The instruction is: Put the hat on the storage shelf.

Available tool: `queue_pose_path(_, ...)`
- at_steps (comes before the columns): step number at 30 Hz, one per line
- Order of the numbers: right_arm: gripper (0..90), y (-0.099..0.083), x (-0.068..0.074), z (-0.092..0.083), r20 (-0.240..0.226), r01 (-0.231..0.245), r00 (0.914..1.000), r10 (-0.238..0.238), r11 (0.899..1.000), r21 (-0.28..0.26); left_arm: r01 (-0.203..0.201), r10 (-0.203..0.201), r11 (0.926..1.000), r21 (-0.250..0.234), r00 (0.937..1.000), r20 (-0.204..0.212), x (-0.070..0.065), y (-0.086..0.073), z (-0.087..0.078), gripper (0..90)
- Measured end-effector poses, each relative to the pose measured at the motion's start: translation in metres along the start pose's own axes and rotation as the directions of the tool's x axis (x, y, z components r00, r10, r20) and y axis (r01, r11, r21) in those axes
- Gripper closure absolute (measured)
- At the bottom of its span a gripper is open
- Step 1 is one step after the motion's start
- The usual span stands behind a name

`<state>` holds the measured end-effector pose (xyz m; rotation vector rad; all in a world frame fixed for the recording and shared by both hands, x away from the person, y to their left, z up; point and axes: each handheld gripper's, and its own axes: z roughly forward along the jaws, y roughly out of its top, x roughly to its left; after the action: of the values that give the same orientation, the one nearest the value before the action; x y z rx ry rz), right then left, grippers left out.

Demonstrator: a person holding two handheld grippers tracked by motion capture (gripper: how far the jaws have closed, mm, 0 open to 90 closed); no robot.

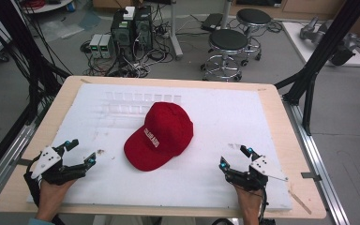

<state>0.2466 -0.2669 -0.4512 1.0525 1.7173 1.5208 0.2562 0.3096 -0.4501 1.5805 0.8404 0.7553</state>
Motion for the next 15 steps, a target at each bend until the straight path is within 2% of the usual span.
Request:
queue_pose_path(5,10.5,0.0000,-0.0009,0.0000,-0.005,0.001,1.0000,-0.001,1.000,-0.002,0.023,-0.023,0.9997,-0.001,0.9997,-0.011,0.0017,-0.0002,-0.0002,16.0)
queue_pose_path(15,10.5,-0.0007,-0.0005,-0.0020,-0.001,0.000,1.0000,0.000,1.000,-0.023,0.007,-0.007,1.0000,0.004,0.9999,-0.013,0.0000,0.0002,0.0002,16.9)
